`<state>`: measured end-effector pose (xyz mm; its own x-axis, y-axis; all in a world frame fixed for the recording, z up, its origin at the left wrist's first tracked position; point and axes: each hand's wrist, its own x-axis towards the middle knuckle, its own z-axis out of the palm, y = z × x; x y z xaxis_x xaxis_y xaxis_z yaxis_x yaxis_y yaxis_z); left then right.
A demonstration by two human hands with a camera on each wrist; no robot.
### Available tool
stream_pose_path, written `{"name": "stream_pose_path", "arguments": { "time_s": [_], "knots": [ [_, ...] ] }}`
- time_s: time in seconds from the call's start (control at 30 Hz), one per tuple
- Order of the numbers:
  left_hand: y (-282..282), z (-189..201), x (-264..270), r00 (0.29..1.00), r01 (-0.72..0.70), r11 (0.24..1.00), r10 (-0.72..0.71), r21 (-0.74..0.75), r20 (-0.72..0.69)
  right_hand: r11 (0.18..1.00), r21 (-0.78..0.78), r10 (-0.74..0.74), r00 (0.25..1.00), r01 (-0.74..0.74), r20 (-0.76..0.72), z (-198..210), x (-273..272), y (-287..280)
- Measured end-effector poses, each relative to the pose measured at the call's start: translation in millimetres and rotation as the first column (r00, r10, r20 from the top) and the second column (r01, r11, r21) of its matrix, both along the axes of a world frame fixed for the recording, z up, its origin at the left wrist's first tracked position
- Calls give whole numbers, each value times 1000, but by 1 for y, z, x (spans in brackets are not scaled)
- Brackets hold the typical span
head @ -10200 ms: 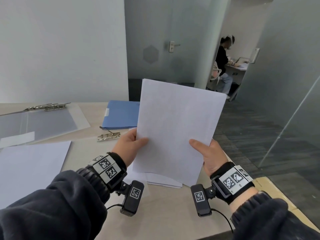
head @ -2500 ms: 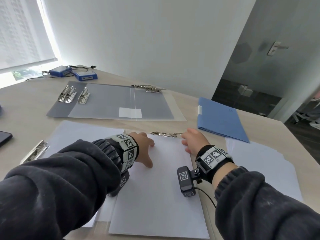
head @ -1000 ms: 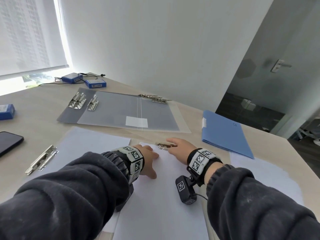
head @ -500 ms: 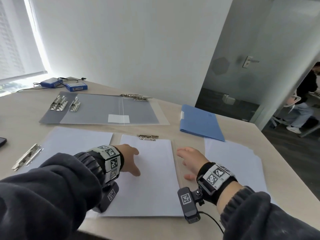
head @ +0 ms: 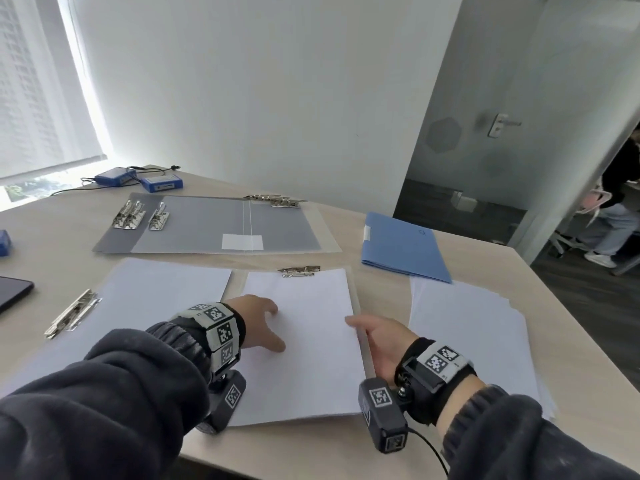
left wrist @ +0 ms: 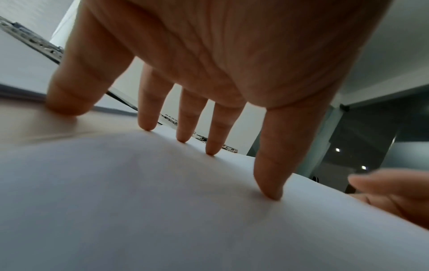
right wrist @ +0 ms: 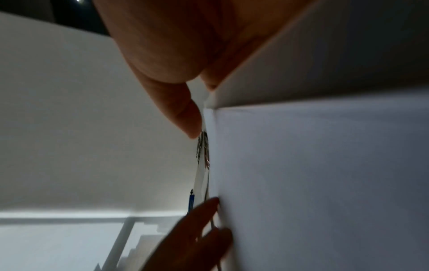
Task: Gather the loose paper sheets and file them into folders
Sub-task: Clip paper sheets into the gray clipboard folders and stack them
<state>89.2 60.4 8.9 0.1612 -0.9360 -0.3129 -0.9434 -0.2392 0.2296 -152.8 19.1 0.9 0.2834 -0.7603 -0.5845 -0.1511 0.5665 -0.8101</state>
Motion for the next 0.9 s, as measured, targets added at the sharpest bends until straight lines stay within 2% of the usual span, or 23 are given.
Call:
{"name": "stream_pose_path", "arguments": {
  "time_s": [0.1, 0.17, 0.33, 0.47, 0.6, 0.67, 0.73, 0.8, 0.83, 0.9],
  "knots": [
    [8, 6, 2, 994, -68, 996, 62, -64, -92, 977, -168, 121, 991, -129, -58, -7, 4, 8],
    [13, 10, 2, 981, -104, 985, 79, -136, -175, 952, -259, 150, 987, -160, -58, -4, 4, 12],
    [28, 24, -10, 898, -215, 896, 25, -388, -439, 849, -526, 97, 994, -57, 49, 13, -12, 6],
    [32, 29, -22, 825, -271, 837, -53, -476, -562, 822, -556, 0, 978, 120, 211, 30, -35, 3],
    [31, 24, -31, 749, -295, 841, -91, -453, -657, 783, -548, -112, 933, 295, 341, 43, -52, -5],
    [27, 21, -32, 734, -319, 840, -73, -438, -675, 762, -525, -192, 907, 378, 374, 45, -60, -11],
    [21, 17, -28, 716, -370, 861, 25, -348, -698, 747, -502, -259, 886, 436, 384, 44, -68, -16],
    [17, 16, -23, 627, -422, 891, 157, -164, -763, 749, -461, -313, 867, 477, 388, 41, -73, -20],
    [16, 14, -21, 538, -430, 900, 200, -63, -819, 754, -435, -337, 858, 493, 388, 38, -76, -21],
    [10, 11, -18, 297, -436, 898, 205, 59, -933, 770, -392, -368, 853, 503, 371, 35, -82, -22]
  ]
}}
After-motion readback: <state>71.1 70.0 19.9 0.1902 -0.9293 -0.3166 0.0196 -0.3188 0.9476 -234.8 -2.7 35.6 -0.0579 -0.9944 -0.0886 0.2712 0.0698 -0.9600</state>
